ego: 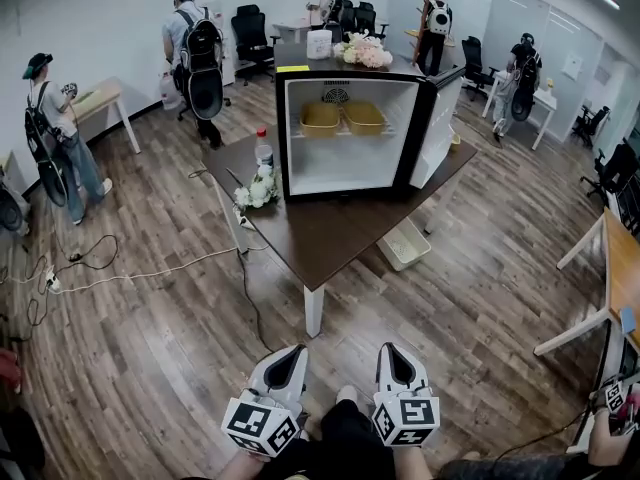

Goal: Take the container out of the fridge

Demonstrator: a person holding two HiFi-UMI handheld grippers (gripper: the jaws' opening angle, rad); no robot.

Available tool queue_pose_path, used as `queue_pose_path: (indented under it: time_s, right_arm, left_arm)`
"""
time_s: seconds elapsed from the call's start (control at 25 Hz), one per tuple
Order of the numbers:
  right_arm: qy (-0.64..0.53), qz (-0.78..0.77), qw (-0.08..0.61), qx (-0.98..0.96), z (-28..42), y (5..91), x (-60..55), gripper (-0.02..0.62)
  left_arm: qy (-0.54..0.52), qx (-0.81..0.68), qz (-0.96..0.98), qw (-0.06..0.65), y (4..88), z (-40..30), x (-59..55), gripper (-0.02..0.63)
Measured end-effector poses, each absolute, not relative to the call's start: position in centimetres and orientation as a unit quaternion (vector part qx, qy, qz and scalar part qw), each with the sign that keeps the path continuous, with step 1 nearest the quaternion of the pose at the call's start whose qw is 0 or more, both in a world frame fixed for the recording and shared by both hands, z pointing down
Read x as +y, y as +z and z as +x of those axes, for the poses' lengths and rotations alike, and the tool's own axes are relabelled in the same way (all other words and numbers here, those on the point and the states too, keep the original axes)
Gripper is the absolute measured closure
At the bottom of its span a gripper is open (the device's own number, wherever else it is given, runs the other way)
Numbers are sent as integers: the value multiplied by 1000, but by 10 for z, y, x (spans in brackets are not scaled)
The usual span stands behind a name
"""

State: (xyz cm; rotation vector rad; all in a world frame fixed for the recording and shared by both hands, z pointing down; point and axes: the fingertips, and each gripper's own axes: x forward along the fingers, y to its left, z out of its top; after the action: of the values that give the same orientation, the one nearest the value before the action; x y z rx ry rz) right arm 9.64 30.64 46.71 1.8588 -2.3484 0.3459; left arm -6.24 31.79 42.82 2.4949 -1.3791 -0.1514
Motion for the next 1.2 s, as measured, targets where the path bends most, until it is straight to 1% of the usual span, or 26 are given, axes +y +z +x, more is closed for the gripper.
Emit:
queue_pose_path:
  time_s: [0.4,0.56,0.76,1.04,1.2]
  right_arm:
    - [131,599,66,-787,118,473,236,588]
    - [134,591,68,-792,129,475,216,588]
    - [130,579,72,-802,144,471,188,588]
    - [119,560,80,-816,171,469,154,588]
    - [121,548,83,-823,178,473,143,588]
  left_arm:
    - [-43,-516,846,126,427,-48,255,597]
    - [-43,-520,843,134,429,-35,236,597]
    - [-37,-541,831,127,429,-19,210,597]
    - [-46,-552,822,133,436,12,185,597]
    - [-23,-555,817,152,451,26,174,598]
